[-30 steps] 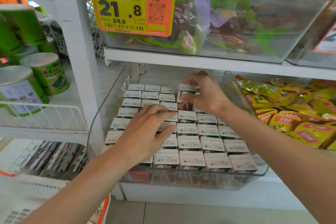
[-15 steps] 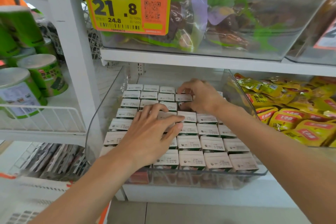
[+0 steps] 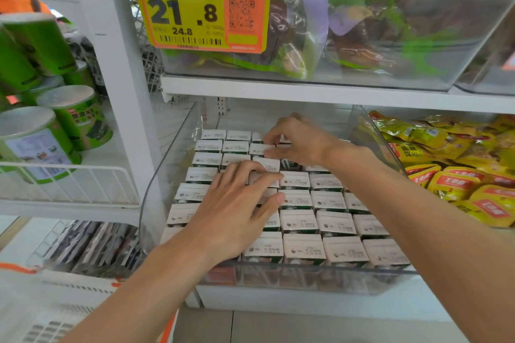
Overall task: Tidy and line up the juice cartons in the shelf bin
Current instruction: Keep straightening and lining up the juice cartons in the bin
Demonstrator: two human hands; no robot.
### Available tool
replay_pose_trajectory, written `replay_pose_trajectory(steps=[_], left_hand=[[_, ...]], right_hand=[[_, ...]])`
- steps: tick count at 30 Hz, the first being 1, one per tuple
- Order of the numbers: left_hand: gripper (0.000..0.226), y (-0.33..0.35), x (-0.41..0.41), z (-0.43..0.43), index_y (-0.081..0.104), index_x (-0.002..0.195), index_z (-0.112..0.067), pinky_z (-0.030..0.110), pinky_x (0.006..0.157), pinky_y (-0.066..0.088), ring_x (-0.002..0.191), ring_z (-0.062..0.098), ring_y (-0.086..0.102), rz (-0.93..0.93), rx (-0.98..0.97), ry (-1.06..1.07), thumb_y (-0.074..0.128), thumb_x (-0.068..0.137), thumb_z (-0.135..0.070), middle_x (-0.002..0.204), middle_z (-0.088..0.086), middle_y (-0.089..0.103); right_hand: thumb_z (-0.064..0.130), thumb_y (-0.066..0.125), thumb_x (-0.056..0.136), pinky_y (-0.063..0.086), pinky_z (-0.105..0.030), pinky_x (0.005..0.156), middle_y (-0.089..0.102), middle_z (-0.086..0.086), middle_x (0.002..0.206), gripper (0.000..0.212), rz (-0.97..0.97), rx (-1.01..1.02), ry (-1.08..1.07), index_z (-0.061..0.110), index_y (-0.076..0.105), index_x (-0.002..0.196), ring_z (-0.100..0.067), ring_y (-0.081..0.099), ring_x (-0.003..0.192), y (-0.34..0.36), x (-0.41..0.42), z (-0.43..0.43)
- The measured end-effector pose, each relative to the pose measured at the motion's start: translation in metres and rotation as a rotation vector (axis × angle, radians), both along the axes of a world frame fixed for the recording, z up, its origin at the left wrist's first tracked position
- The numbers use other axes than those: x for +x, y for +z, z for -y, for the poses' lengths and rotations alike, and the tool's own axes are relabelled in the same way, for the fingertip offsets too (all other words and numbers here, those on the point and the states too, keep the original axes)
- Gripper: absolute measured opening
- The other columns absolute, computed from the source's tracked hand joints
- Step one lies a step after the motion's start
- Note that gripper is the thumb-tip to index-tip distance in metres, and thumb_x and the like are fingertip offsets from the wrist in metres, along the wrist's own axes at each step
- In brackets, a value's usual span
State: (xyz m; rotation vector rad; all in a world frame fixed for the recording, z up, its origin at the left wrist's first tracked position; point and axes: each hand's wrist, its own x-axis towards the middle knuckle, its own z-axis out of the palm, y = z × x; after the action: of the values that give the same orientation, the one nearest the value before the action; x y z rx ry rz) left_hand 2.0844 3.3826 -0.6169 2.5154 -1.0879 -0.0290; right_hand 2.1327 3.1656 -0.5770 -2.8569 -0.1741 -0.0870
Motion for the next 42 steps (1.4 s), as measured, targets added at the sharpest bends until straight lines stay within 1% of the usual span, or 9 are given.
replay_pose_trajectory(steps=[4,11,17,20,22,24,29,32,42], left_hand=[[0.062,0.001,0.001,0.000,0.038,0.155,-0.041,0.026,0.118,0.018,0.140,0.004,0.022,0.000,-0.006,0.003,0.019,0.100,-0.063,0.147,-0.017,0.032],[0.063,0.005,0.001,-0.001,0.045,0.153,-0.038,0.026,0.117,0.022,0.138,0.004,0.028,-0.019,-0.042,-0.007,0.022,0.100,-0.062,0.145,-0.017,0.037],[0.022,0.005,0.008,0.001,0.053,0.125,-0.031,0.027,0.094,0.050,0.110,0.004,0.059,-0.111,-0.328,0.185,0.057,0.103,-0.036,0.125,-0.012,0.055],[0.049,0.006,0.009,0.000,0.042,0.141,-0.038,0.028,0.100,0.052,0.117,0.002,0.061,-0.162,-0.450,0.220,0.068,0.099,-0.030,0.139,-0.010,0.058],[0.063,0.012,0.006,0.000,0.038,0.151,-0.043,0.027,0.109,0.044,0.130,-0.003,0.051,-0.149,-0.480,0.154,0.070,0.097,-0.033,0.150,-0.018,0.052],[0.055,0.017,0.003,0.002,0.051,0.146,-0.042,0.020,0.108,0.041,0.127,-0.012,0.048,-0.131,-0.510,0.084,0.071,0.095,-0.035,0.142,-0.026,0.057],[0.043,0.027,-0.005,0.006,0.068,0.125,-0.042,0.013,0.097,0.051,0.112,-0.011,0.066,-0.348,-0.621,-0.014,0.078,0.085,-0.028,0.119,-0.032,0.072],[0.039,0.029,-0.011,0.008,0.068,0.116,-0.046,0.011,0.093,0.053,0.107,-0.008,0.069,-0.420,-0.638,-0.047,0.075,0.079,-0.035,0.114,-0.030,0.074],[0.035,0.030,-0.013,0.013,0.067,0.119,-0.036,0.010,0.075,0.056,0.095,0.002,0.076,-0.619,-0.784,-0.032,0.072,0.084,-0.033,0.105,-0.016,0.080]], right_hand=[[0.039,0.071,0.099,0.035,-0.025,0.093,0.053,0.003,0.112,0.033,-0.033,-0.050,0.044,0.019,0.071,0.125,-0.020,0.048,0.122,-0.001,0.004,0.001],[0.033,0.062,0.105,0.051,-0.041,0.101,0.066,-0.005,0.121,0.031,0.092,0.120,0.055,0.010,0.061,0.126,-0.022,0.063,0.115,0.015,-0.022,-0.002],[0.034,0.061,0.106,0.052,-0.038,0.086,0.069,0.002,0.125,0.034,0.317,0.162,0.096,0.017,0.053,0.135,-0.020,0.067,0.103,0.009,-0.071,-0.007],[0.036,0.062,0.105,0.053,-0.036,0.082,0.067,0.006,0.126,0.036,0.378,0.203,0.089,0.019,0.054,0.135,-0.020,0.068,0.099,0.005,-0.094,-0.007],[0.035,0.064,0.104,0.052,-0.024,0.085,0.067,0.010,0.124,0.034,0.388,0.269,0.088,0.019,0.056,0.133,-0.006,0.064,0.104,0.004,-0.109,-0.008],[0.037,0.066,0.103,0.050,-0.014,0.091,0.068,0.016,0.121,0.032,0.384,0.374,0.063,0.021,0.060,0.130,0.002,0.063,0.108,0.003,-0.124,-0.009],[0.040,0.077,0.089,0.057,-0.029,0.099,0.073,0.013,0.124,0.048,0.296,0.776,-0.046,0.024,0.062,0.132,-0.010,0.070,0.118,-0.002,-0.151,-0.011],[0.029,0.084,0.082,0.060,-0.030,0.095,0.076,0.005,0.117,0.047,0.249,0.925,-0.120,0.020,0.064,0.124,-0.012,0.075,0.108,-0.004,-0.157,-0.010],[0.029,0.084,0.080,0.059,-0.017,0.081,0.082,0.003,0.101,0.034,0.215,1.185,-0.237,0.014,0.074,0.110,-0.012,0.079,0.094,-0.008,-0.156,-0.006]])
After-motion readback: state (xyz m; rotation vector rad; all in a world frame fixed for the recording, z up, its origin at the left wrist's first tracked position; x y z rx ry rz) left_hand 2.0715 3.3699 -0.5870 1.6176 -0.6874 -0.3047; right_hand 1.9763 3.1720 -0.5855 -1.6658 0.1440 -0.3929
